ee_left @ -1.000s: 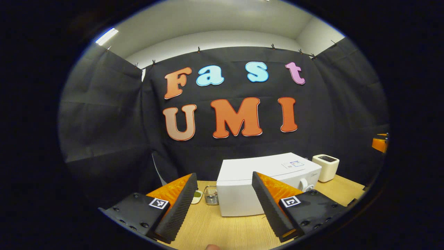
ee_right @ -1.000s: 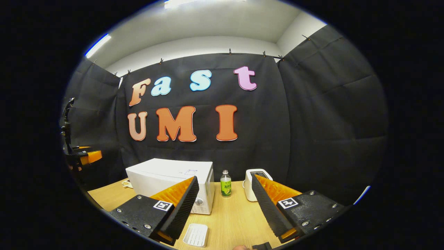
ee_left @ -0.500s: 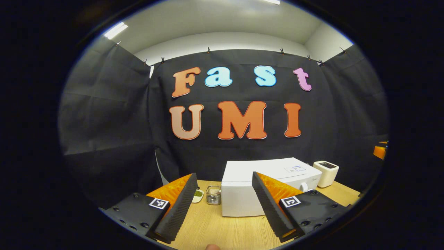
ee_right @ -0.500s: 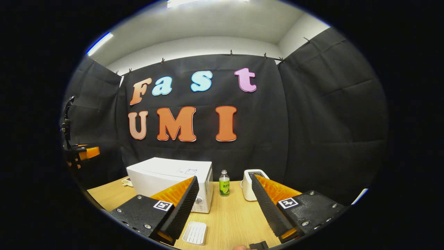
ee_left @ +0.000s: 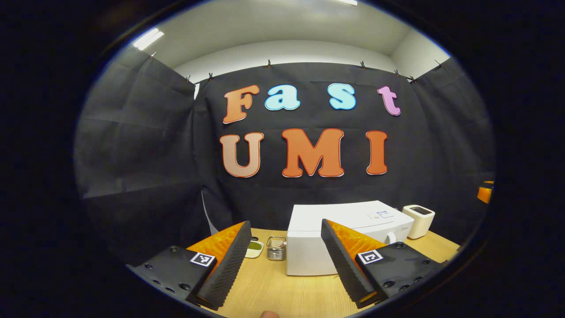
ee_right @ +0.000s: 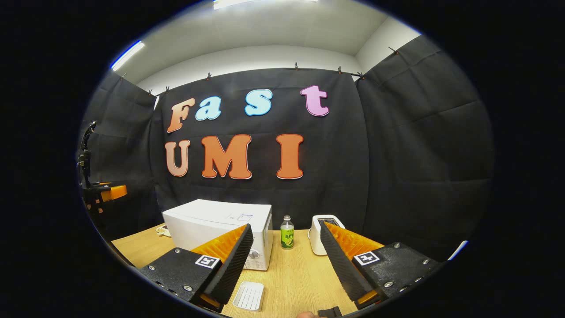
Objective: Open the microwave oven with the left hand, put the food in, and close the microwave oven.
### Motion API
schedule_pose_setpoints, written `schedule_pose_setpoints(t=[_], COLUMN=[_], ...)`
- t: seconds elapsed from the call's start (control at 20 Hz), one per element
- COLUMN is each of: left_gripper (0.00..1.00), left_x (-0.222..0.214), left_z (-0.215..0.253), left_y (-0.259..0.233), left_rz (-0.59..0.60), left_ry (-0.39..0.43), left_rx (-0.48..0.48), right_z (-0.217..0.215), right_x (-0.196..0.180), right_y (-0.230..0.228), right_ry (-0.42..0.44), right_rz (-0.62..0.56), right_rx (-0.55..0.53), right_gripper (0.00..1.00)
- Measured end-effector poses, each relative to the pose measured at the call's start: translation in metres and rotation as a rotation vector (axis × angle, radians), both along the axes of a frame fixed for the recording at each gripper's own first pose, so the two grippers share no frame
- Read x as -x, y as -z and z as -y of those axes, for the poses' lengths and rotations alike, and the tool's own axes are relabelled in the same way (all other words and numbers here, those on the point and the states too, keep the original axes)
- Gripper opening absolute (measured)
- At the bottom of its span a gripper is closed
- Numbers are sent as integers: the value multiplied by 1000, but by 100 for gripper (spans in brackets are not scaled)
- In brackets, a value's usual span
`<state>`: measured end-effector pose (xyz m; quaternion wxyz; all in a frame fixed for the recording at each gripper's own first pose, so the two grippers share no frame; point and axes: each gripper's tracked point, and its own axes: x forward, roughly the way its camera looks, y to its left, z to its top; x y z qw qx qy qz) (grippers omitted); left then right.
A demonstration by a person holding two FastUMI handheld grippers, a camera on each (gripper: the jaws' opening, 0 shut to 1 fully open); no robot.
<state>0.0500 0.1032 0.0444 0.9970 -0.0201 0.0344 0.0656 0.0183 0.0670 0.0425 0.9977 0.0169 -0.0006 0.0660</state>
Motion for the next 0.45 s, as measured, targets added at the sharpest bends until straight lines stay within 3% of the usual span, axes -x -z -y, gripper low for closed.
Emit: schedule_pose_setpoints(t=[0.15,0.2,0.45], left_gripper=[100,96,100], left_x=[-2,0,5], left_z=[-20,-21,-36], left_y=[4,5,-2], left_rz=[-12,-11,5], left_ry=[-42,-46,-70], left_rx=[-22,-21,-17], right_z=[-1,-3,-8], right_x=[0,0,-6], right_y=[-2,-4,-10], right_ry=[-3,-5,-12], right_rz=[3,8,18], right_rx=[10,12,-1], right_gripper=[95,95,95])
